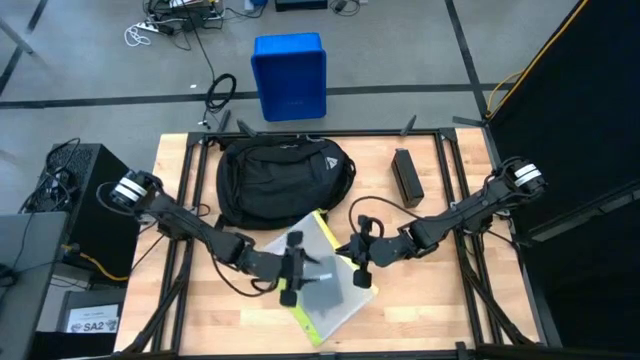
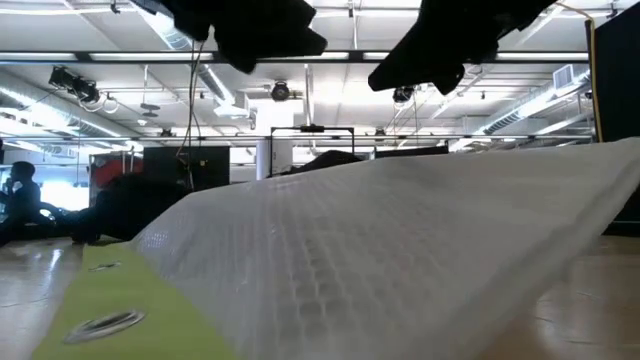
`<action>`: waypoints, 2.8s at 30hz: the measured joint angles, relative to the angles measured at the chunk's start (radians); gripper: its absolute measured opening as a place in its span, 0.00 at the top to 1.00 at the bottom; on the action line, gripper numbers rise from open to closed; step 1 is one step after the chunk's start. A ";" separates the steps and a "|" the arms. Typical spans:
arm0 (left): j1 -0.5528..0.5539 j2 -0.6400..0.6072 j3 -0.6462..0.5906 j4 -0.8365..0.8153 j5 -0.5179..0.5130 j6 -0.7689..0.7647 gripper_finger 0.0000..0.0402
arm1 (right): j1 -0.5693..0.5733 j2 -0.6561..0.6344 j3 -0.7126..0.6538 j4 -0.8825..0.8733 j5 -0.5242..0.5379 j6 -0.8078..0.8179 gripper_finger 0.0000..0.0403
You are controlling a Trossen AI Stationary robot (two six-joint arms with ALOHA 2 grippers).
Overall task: Unpack backpack
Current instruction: Put the yellow zip bag into the black backpack
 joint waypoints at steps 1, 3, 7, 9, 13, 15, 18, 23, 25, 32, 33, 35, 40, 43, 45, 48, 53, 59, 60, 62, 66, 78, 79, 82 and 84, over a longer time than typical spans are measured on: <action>0.000 -0.027 0.000 -0.028 -0.051 -0.002 0.57 | 0.000 0.000 0.000 -0.001 -0.012 0.003 1.00; 0.001 -0.086 0.000 -0.086 -0.164 -0.003 0.56 | 0.005 0.000 0.000 -0.006 -0.044 0.008 1.00; 0.057 -0.151 0.000 -0.139 -0.345 0.011 0.56 | 0.020 0.026 0.000 0.021 -0.059 0.011 1.00; 0.129 -0.150 0.001 -0.147 -0.327 0.002 0.57 | 0.021 0.067 0.000 0.051 -0.102 0.009 1.00; 0.283 -0.091 0.000 -0.155 -0.155 -0.021 0.57 | -0.010 0.148 0.010 0.056 -0.185 0.004 1.00; 0.342 -0.060 0.000 -0.170 -0.144 -0.022 0.57 | -0.025 0.167 0.023 0.043 -0.189 0.006 1.00; 0.410 -0.020 0.000 -0.177 -0.152 -0.023 0.57 | -0.042 0.166 0.025 0.022 -0.191 0.012 1.00; 0.499 0.039 0.020 -0.192 -0.181 -0.019 0.57 | -0.054 0.158 0.026 0.025 -0.191 -0.004 1.00; 0.528 0.065 0.040 -0.185 -0.132 -0.023 0.57 | -0.058 0.158 0.026 0.016 -0.192 -0.004 1.00; 0.550 0.184 0.144 -0.191 0.047 -0.034 0.52 | -0.062 0.158 0.026 0.010 -0.194 -0.004 1.00; 0.549 0.196 0.161 -0.194 0.069 -0.029 0.50 | -0.062 0.158 0.026 0.009 -0.200 -0.004 1.00; 0.543 0.216 0.198 -0.222 0.092 -0.027 0.47 | -0.059 0.158 0.026 0.008 -0.203 -0.004 1.00; 0.536 0.268 0.295 -0.313 0.046 -0.025 0.37 | -0.054 0.158 0.026 -0.003 -0.209 -0.002 1.00; 0.552 0.325 0.331 -0.352 0.018 -0.027 0.33 | -0.054 0.158 0.026 -0.009 -0.209 0.001 1.00; 0.565 0.367 0.344 -0.353 0.029 -0.029 0.31 | -0.055 0.158 0.026 -0.012 -0.209 0.001 1.00; 0.581 0.420 0.357 -0.351 0.057 -0.025 0.32 | -0.050 0.158 0.026 -0.020 -0.209 0.001 1.00; 0.585 0.444 0.359 -0.357 0.061 0.005 0.56 | -0.047 0.158 0.026 -0.045 -0.209 0.002 1.00; 0.587 0.416 0.356 -0.399 0.068 0.030 0.97 | -0.047 0.158 0.026 -0.067 -0.209 0.008 1.00; 0.583 0.398 0.355 -0.420 0.075 0.034 0.98 | -0.045 0.158 0.026 -0.069 -0.209 0.012 1.00; 0.572 0.355 0.352 -0.480 0.074 0.035 0.99 | -0.039 0.158 0.025 -0.080 -0.210 0.015 1.00; 0.532 0.217 0.352 -0.615 0.044 0.045 1.00 | -0.023 0.158 0.025 -0.081 -0.210 0.015 1.00; 0.265 -0.277 0.352 -1.050 -0.215 -0.069 1.00 | -0.030 0.158 0.025 -0.082 -0.204 0.011 1.00; 0.235 -0.316 0.352 -1.080 -0.230 -0.094 1.00 | -0.033 0.158 0.025 -0.081 -0.200 0.011 1.00; 0.133 -0.398 0.350 -1.160 -0.255 -0.175 1.00 | -0.041 0.148 0.025 -0.084 -0.167 0.010 1.00; 0.062 -0.424 0.345 -1.200 -0.261 -0.234 1.00 | -0.043 0.120 0.025 -0.083 -0.122 0.009 1.00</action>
